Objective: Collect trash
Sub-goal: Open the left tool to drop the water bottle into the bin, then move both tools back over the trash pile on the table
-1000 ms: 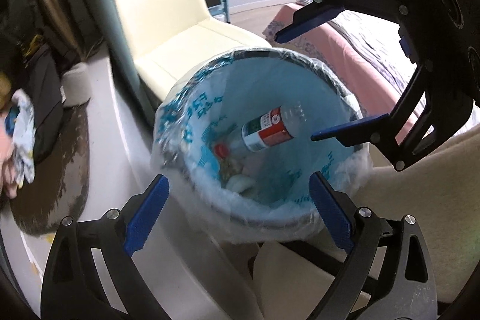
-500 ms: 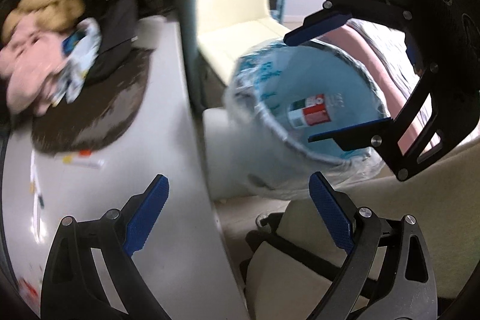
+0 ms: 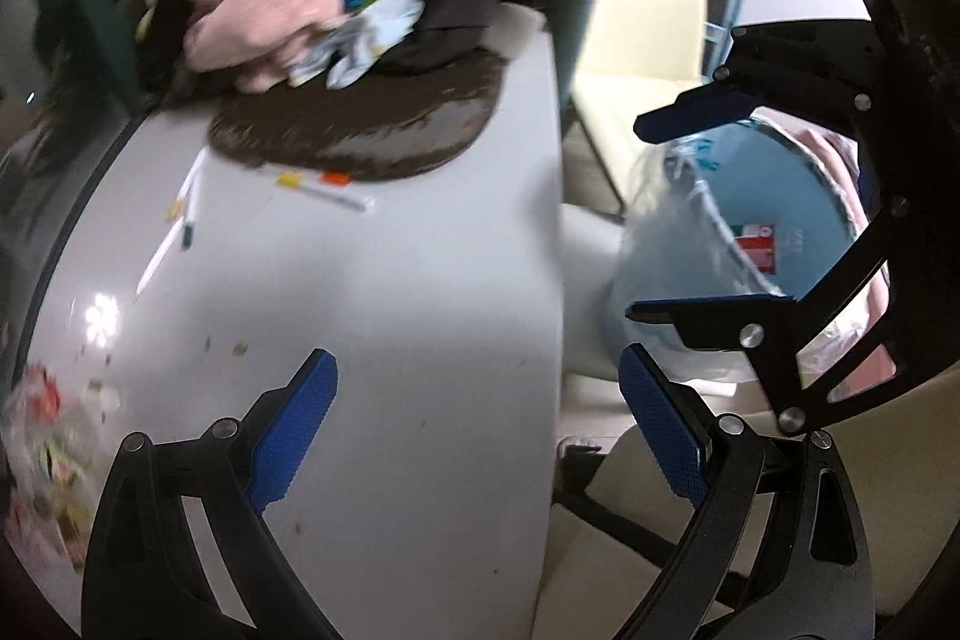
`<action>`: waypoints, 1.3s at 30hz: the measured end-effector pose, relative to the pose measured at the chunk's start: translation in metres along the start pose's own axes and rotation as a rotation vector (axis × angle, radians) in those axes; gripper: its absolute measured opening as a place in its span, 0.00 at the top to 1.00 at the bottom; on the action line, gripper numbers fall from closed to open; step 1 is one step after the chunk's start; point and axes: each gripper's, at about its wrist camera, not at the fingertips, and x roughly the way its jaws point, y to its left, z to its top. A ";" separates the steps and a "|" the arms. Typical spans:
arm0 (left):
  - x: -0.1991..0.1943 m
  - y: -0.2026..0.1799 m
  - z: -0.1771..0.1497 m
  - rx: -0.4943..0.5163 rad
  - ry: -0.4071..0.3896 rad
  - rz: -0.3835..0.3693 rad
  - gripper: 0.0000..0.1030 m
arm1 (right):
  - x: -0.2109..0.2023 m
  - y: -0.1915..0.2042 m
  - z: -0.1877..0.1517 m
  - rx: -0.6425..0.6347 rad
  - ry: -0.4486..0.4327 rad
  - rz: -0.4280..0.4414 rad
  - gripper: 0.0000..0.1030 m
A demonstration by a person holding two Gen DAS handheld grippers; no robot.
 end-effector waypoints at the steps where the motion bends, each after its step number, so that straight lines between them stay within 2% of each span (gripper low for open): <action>1: -0.001 0.004 -0.004 -0.015 0.004 0.001 0.11 | 0.003 0.003 0.003 0.000 0.003 0.002 0.28; 6: -0.008 0.025 -0.029 -0.093 0.021 0.045 0.11 | 0.015 0.026 0.023 0.003 0.018 0.026 0.28; 10: -0.017 0.045 -0.051 -0.165 0.023 0.119 0.11 | 0.023 0.046 0.038 -0.011 0.027 0.033 0.28; 16: -0.033 0.077 -0.085 -0.273 0.028 0.184 0.11 | 0.031 0.082 0.066 -0.046 0.026 0.059 0.28; 28: -0.072 0.131 -0.145 -0.375 0.023 0.318 0.11 | 0.035 0.153 0.114 -0.134 -0.023 0.090 0.28; 39: -0.094 0.166 -0.191 -0.479 0.030 0.369 0.11 | 0.041 0.203 0.143 -0.177 -0.034 0.111 0.28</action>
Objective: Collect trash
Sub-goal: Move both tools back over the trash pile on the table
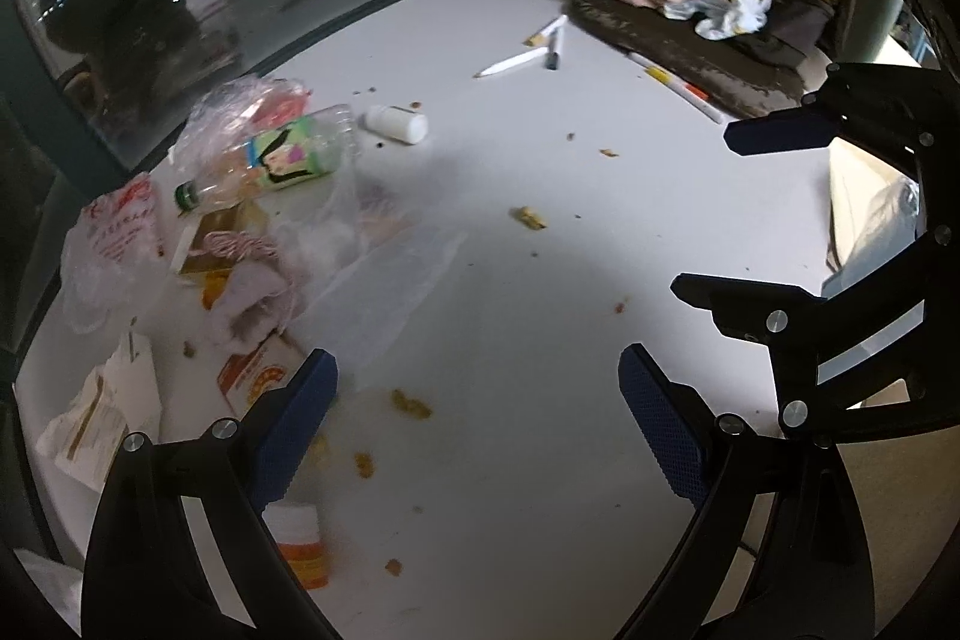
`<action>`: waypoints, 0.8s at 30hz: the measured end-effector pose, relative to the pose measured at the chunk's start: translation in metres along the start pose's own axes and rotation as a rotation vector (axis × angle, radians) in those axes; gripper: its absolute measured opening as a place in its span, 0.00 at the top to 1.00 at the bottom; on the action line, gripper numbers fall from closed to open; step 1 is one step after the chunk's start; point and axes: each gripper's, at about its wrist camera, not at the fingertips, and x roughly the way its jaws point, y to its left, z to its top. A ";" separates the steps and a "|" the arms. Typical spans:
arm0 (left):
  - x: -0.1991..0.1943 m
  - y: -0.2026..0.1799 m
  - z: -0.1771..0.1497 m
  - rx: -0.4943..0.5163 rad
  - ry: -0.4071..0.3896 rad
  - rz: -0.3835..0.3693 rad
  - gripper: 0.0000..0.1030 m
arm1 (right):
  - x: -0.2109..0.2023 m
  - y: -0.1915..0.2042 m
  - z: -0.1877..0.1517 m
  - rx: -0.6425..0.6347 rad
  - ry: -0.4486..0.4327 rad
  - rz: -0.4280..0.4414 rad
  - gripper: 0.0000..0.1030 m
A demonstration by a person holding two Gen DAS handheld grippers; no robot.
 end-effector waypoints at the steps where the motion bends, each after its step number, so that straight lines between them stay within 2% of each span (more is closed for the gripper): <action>1: 0.000 0.003 0.000 -0.010 -0.002 0.005 0.11 | 0.000 0.002 0.002 0.000 0.001 -0.004 0.28; 10: 0.005 0.020 -0.008 -0.143 -0.010 0.042 0.11 | 0.009 0.006 0.014 0.005 -0.003 -0.020 0.28; 18: 0.014 0.045 -0.009 -0.255 -0.019 0.114 0.08 | 0.028 0.010 0.040 -0.044 -0.026 0.025 0.28; 24: 0.029 0.058 -0.010 -0.295 0.028 0.147 0.08 | 0.049 0.007 0.056 -0.063 -0.010 0.078 0.28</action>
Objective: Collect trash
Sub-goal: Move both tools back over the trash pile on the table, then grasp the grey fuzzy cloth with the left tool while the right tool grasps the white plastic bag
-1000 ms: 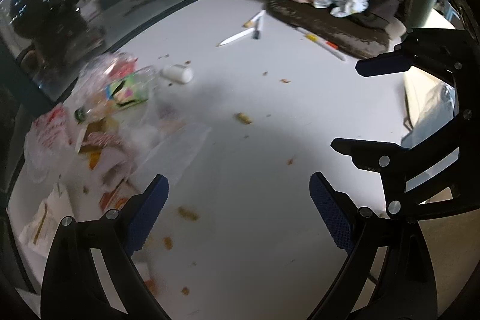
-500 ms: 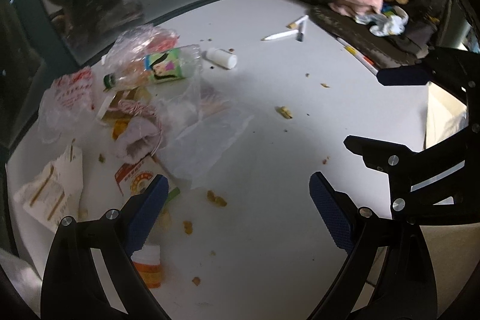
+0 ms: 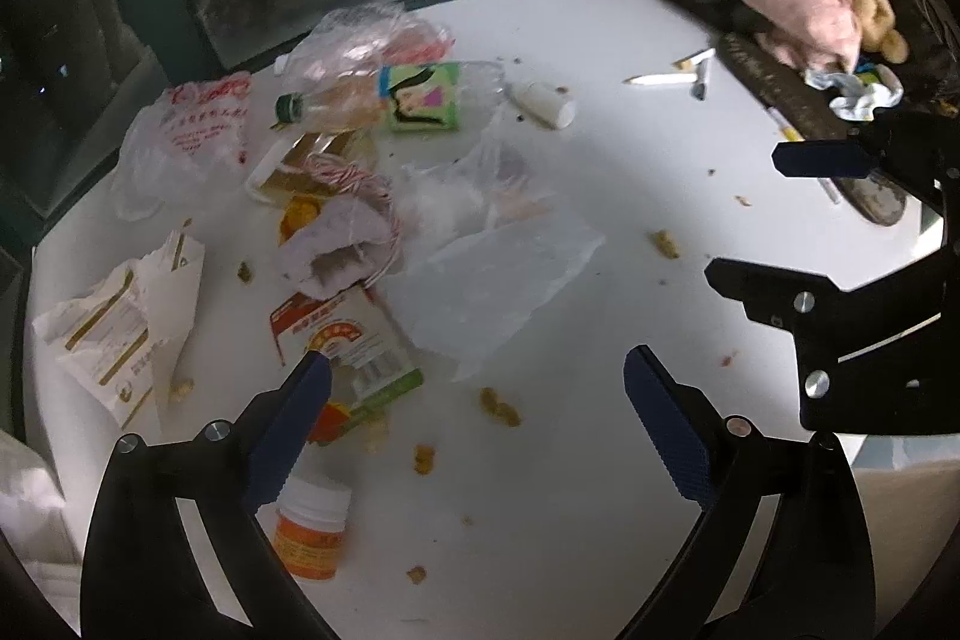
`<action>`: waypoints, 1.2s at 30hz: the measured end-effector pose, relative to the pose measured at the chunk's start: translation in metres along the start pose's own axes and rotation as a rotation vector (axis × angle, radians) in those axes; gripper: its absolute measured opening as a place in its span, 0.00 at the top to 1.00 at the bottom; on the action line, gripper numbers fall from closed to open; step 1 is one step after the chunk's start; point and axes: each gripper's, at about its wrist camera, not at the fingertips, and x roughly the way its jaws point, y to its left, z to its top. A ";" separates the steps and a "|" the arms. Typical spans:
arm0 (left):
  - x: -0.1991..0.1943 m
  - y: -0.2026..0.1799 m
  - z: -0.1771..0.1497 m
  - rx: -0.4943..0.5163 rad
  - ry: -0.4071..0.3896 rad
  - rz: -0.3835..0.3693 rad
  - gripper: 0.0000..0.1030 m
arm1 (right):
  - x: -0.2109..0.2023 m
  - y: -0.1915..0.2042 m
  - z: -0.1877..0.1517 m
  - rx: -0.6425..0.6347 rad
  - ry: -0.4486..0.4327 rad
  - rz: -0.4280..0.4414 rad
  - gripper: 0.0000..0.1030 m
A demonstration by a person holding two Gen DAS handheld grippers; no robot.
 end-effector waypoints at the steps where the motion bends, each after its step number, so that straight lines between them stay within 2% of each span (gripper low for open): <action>1: 0.002 0.002 0.000 -0.008 0.005 0.003 0.08 | 0.006 0.000 0.003 -0.003 0.007 0.017 0.28; 5: 0.013 0.012 -0.001 -0.047 0.017 0.022 0.08 | 0.021 0.005 0.007 -0.031 0.028 0.054 0.28; 11: 0.029 0.027 0.005 -0.056 0.031 0.047 0.08 | 0.042 0.008 0.020 -0.013 0.037 0.079 0.28; 16: 0.040 0.040 0.009 -0.031 0.014 0.070 0.08 | 0.056 0.007 0.035 0.014 0.035 0.090 0.28; 22: 0.057 0.053 0.014 -0.004 0.038 0.072 0.08 | 0.076 0.006 0.047 0.056 0.050 0.109 0.28; 27: 0.060 0.066 0.021 0.026 -0.041 0.054 0.08 | 0.087 0.006 0.055 0.083 0.040 0.124 0.28; 29: 0.065 0.069 0.024 0.054 -0.046 0.052 0.08 | 0.092 0.007 0.060 0.090 0.031 0.132 0.28; 31: 0.074 0.072 0.028 0.079 -0.035 0.050 0.08 | 0.096 0.007 0.065 0.096 0.016 0.143 0.16; 36: 0.089 0.080 0.039 0.108 -0.033 0.056 0.08 | 0.104 0.007 0.078 0.106 -0.003 0.143 0.16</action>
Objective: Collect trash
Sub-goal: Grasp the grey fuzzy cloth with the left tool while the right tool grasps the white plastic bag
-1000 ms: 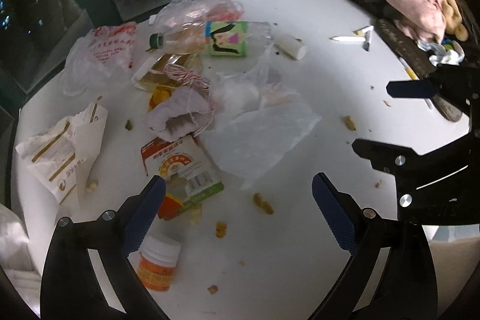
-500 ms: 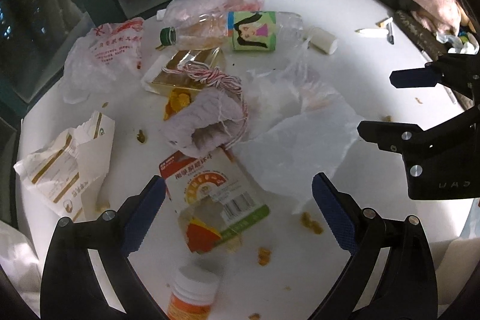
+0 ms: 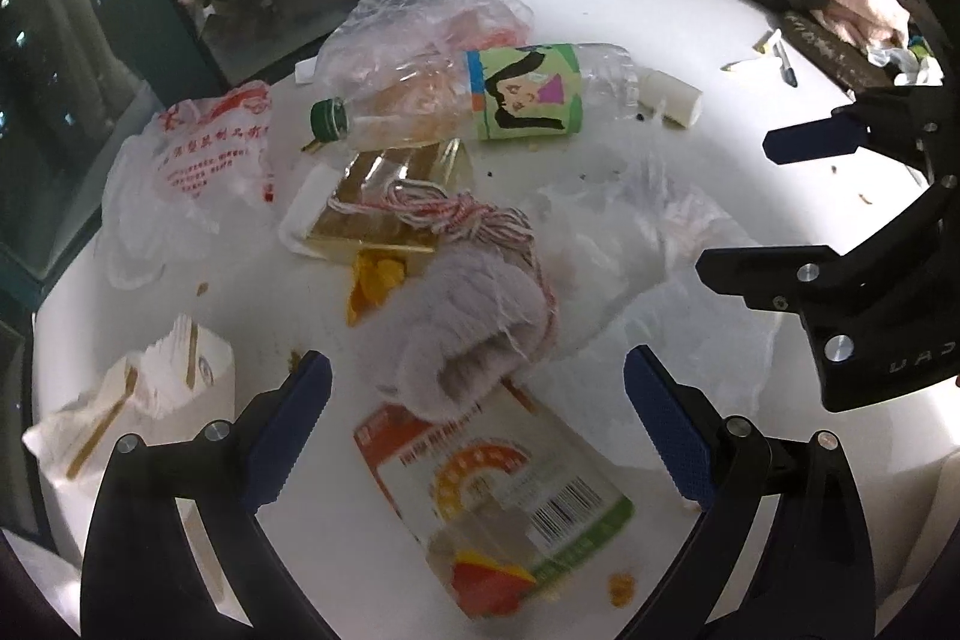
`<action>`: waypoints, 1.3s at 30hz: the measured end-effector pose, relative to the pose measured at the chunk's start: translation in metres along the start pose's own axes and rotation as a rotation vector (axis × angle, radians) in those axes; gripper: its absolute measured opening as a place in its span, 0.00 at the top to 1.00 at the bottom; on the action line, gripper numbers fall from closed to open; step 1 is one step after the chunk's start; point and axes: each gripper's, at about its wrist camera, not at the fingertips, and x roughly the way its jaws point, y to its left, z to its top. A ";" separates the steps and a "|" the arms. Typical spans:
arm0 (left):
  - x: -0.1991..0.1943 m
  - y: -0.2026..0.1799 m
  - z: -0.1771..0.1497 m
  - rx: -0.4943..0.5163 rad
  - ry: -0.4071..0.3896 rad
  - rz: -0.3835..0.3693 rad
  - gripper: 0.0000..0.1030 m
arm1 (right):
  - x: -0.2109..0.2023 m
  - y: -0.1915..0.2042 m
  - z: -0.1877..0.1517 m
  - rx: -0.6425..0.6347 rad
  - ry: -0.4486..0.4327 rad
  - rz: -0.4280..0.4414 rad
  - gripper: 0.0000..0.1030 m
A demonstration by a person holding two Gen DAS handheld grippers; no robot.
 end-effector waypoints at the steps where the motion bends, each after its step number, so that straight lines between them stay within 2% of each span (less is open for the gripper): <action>1: 0.003 0.002 0.001 -0.001 0.002 -0.001 0.08 | 0.003 -0.001 0.003 0.009 0.003 0.005 0.16; 13: 0.037 0.014 0.003 0.004 0.033 -0.038 0.08 | 0.039 -0.001 0.013 -0.012 0.065 0.030 0.16; 20: 0.050 0.017 0.003 0.011 0.039 -0.032 0.08 | 0.052 0.004 0.016 -0.038 0.075 0.045 0.16; 27: 0.061 0.017 0.001 0.023 0.062 -0.034 0.08 | 0.064 0.010 0.016 -0.065 0.096 0.030 0.16; 32: 0.064 0.013 0.001 0.026 0.069 -0.067 0.08 | 0.068 0.007 0.012 -0.057 0.110 0.018 0.16; 35: 0.065 0.008 0.000 0.032 0.081 -0.095 0.14 | 0.071 0.005 0.010 -0.039 0.126 0.029 0.16; 36: 0.066 0.005 0.001 0.032 0.079 -0.098 0.18 | 0.074 0.008 0.010 -0.032 0.129 0.032 0.17; 38: 0.065 0.003 0.001 0.023 0.079 -0.114 0.24 | 0.073 0.008 0.009 -0.036 0.118 0.030 0.27; 39: 0.065 0.004 0.001 0.018 0.081 -0.122 0.29 | 0.072 0.009 0.009 -0.044 0.110 0.039 0.37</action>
